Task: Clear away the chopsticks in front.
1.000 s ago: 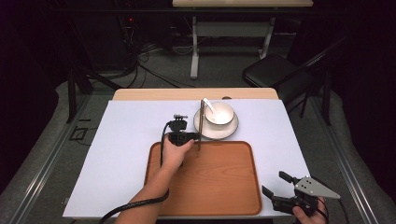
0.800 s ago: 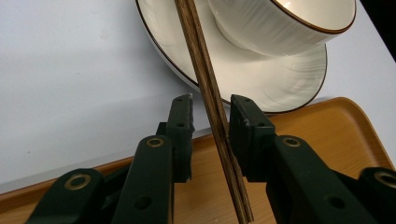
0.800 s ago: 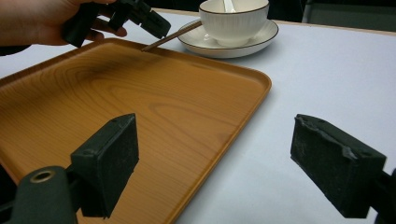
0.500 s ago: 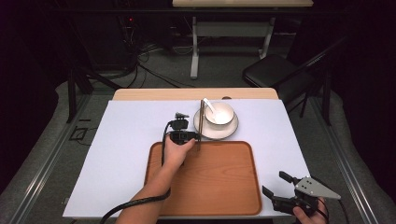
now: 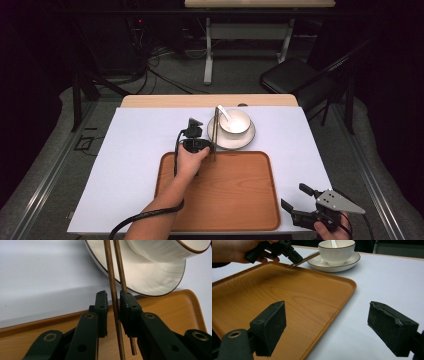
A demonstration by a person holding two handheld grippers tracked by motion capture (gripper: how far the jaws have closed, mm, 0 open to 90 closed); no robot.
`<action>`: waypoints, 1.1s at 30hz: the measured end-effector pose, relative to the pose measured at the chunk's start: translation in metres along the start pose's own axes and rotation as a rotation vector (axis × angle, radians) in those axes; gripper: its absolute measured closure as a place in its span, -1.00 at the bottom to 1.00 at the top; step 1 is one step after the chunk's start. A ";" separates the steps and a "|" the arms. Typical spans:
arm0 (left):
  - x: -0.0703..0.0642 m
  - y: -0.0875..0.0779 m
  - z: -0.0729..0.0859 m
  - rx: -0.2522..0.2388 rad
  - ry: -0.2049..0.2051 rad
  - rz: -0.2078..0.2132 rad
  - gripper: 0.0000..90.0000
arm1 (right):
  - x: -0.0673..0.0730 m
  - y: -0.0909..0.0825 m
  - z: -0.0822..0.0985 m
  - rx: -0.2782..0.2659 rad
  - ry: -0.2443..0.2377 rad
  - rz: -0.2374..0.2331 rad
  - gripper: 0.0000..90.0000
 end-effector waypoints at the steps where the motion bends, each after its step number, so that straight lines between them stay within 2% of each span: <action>1: 0.000 0.000 0.000 0.003 -0.011 0.004 0.75 | 0.000 0.000 0.000 -0.001 -0.003 0.001 -0.67; 5: 0.001 -0.001 -0.001 0.019 -0.045 0.050 0.83 | 0.000 0.000 0.000 0.000 -0.002 0.000 -0.67; 12: 0.003 -0.004 -0.002 0.038 -0.089 0.090 0.89 | -0.001 0.000 0.000 -0.001 -0.001 -0.001 -0.67; 23: 0.005 -0.010 -0.003 0.013 -0.089 0.081 0.90 | -0.001 0.000 0.000 -0.001 0.000 -0.002 -0.67; 33: 0.020 -0.033 0.001 -0.065 -0.091 0.066 0.90 | -0.001 0.000 0.000 -0.001 -0.003 -0.001 -0.67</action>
Point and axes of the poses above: each handheld gripper's, and its own axes: y roughly forward along the jaws, z roughly out of its underside, x roughly to its left, the point moved 9 cm from there along y, roughly forward along the jaws, and after that the axes turned 14 degrees about x, right-handed, at the moved point
